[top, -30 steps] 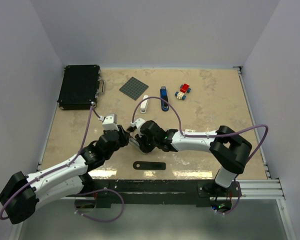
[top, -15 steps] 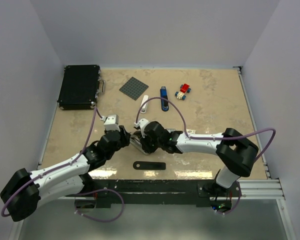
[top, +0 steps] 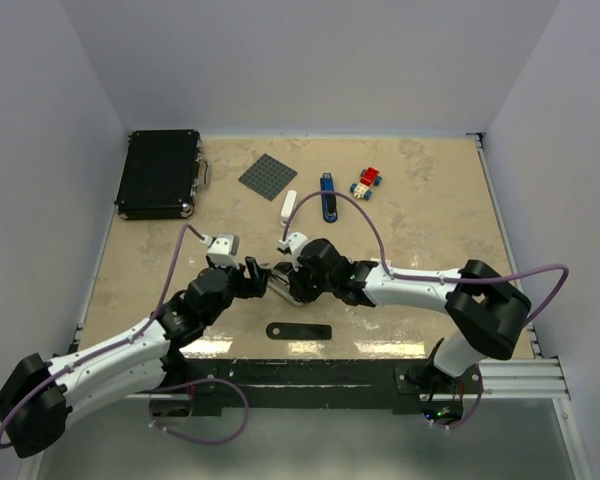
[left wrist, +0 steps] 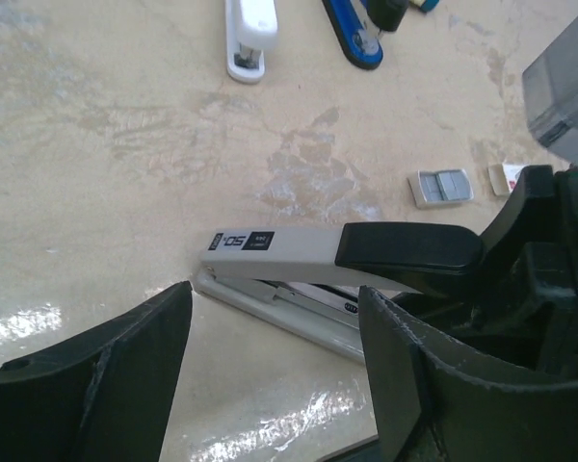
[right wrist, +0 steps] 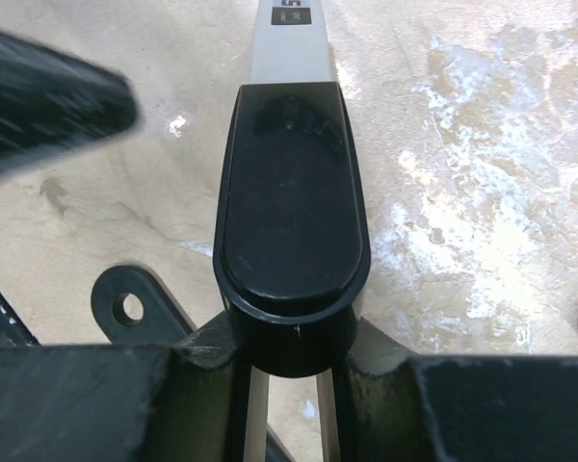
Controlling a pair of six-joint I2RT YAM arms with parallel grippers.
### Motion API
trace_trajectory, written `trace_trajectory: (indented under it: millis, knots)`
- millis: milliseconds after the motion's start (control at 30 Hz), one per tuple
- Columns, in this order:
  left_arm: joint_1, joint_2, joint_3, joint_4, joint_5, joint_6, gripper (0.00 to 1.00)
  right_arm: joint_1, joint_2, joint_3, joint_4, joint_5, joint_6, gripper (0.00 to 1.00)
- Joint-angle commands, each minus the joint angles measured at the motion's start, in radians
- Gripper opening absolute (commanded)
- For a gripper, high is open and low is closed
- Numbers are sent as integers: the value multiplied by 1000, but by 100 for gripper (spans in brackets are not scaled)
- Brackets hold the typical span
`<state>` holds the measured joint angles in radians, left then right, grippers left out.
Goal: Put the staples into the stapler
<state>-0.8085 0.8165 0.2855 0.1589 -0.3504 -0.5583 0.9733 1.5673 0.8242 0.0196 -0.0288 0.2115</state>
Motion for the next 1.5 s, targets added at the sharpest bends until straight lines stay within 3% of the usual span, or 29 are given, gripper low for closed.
trace_trajectory:
  millis: [0,233,367,533,800,1233,1467]
  knots:
    - [-6,-108,50,-8,-117,24,76,-12,-29,3,11,-14,-30,26]
    - [-4,-296,136,-98,-352,136,80,-12,-13,33,-68,-19,-40,38]
    - [-4,-372,184,-50,-452,315,81,-12,-32,58,-127,-19,-35,48]
    - [-4,-384,195,30,-492,495,82,-10,-56,168,-275,23,-34,59]
    - [-3,-387,165,54,-558,531,83,-5,43,391,-493,85,-31,64]
    - [5,-399,164,54,-585,509,83,31,241,613,-679,145,-31,59]
    - [22,-381,169,48,-562,500,83,38,280,621,-679,145,-38,31]
